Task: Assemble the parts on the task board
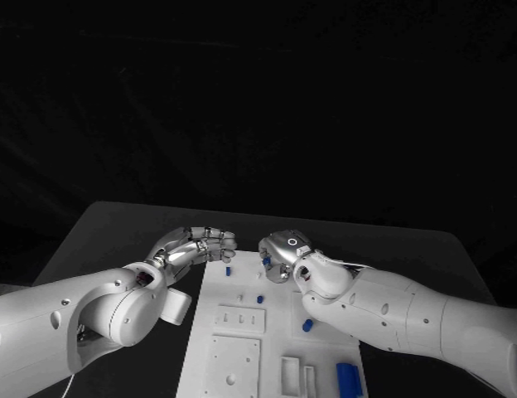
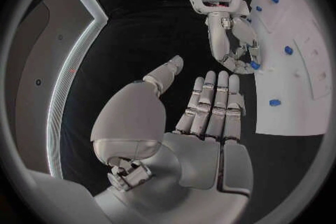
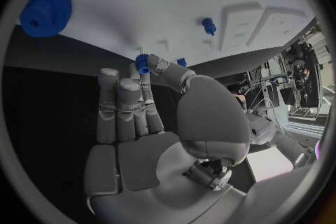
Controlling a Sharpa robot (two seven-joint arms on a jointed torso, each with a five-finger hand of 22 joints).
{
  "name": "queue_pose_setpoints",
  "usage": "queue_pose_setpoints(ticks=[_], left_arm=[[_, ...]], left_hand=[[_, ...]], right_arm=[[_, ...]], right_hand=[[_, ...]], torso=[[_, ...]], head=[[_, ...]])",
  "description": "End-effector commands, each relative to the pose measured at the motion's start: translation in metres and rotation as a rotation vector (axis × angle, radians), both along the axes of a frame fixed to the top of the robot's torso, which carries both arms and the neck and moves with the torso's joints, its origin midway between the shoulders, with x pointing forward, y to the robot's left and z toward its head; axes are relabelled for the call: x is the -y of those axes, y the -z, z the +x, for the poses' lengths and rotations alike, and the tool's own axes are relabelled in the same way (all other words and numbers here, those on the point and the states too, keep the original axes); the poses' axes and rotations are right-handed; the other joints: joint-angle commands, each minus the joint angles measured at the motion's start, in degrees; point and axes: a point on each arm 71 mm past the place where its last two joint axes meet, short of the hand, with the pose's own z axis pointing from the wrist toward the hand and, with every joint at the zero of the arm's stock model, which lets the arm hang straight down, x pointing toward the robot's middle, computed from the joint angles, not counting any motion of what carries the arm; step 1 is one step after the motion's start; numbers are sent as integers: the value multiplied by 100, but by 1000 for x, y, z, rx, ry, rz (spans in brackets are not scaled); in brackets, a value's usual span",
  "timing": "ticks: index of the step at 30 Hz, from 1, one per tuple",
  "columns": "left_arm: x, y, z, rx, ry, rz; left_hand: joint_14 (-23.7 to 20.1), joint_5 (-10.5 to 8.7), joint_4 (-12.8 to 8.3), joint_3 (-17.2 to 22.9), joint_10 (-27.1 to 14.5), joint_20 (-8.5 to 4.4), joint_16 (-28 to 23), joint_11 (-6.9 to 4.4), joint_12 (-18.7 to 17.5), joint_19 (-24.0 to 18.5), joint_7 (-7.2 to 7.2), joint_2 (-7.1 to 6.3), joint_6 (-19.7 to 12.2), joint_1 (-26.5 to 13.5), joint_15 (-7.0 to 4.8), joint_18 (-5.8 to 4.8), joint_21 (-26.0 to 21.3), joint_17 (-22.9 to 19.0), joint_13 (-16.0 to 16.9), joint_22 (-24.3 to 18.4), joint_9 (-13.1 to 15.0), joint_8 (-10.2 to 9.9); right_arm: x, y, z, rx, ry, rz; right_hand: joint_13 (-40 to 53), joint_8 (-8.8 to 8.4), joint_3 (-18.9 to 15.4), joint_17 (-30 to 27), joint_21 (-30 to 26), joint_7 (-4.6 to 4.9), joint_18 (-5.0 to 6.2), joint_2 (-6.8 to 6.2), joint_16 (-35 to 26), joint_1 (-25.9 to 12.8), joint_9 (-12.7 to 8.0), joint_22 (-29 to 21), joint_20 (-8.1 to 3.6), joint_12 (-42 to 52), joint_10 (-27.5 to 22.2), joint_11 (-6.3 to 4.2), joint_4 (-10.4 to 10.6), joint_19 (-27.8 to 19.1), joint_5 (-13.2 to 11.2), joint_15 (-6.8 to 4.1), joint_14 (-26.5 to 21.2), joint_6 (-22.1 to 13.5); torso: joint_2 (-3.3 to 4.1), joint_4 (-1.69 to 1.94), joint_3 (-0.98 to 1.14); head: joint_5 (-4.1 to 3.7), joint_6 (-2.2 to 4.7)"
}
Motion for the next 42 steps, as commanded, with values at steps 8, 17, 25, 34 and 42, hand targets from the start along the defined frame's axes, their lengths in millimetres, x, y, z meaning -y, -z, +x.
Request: queue_pose_setpoints(ticks=[8,17,25,34,42], left_arm=[[-1,-5,1,14,0,-7],[-2,-8,3,22,-2,-6],[-4,-12,4,29,-7,-4],[-5,-12,5,29,-13,-2],[-5,-12,4,30,-11,-2]], left_hand=[[-29,-24,-37,-7,-15,18,-20,29,-40,-34,154,14,-18,-59,4,95,-23,-8,-5,119,-9,-40],[-32,-24,-47,-4,-15,17,-23,28,-46,-36,154,8,-19,-58,3,93,-24,-9,-5,120,-10,-43],[-32,-24,-52,-1,-14,16,-24,28,-48,-36,154,7,-18,-57,3,92,-24,-10,-5,120,-10,-44],[-32,-24,-58,3,-12,15,-25,28,-52,-36,154,6,-17,-54,3,92,-24,-10,-5,120,-10,-45],[-34,-24,-64,6,-12,15,-28,27,-55,-37,154,3,-16,-53,2,91,-24,-11,-4,121,-10,-46]], right_arm=[[-3,1,4,-6,27,-6],[-2,5,8,-18,43,-14],[-7,7,7,-28,32,-8],[-8,5,5,-17,26,9],[-12,6,4,-31,19,5]], right_hand=[[22,26,40,-6,46,-19,341,-6,24,29,11,118,-45,7,200,-19,-6,10,16,-63,-55,41],[31,18,45,-9,51,-16,341,-12,25,18,13,116,-44,-2,193,-17,1,5,16,-62,-59,35],[37,14,47,-11,54,-14,341,-16,26,12,15,115,-44,-7,190,-16,4,2,15,-60,-61,32],[44,11,52,-13,56,-13,341,-16,26,11,17,114,-44,-11,188,-15,5,-2,16,-60,-63,30],[49,9,55,-15,58,-14,341,-18,27,11,19,113,-45,-14,187,-15,3,-4,16,-60,-65,31]], torso=[[22,-12,-2],[28,-18,-6],[26,-24,-3],[23,-30,-1],[26,-32,-8]], head=[[17,18],[15,13],[30,2],[61,-18],[66,-10]])
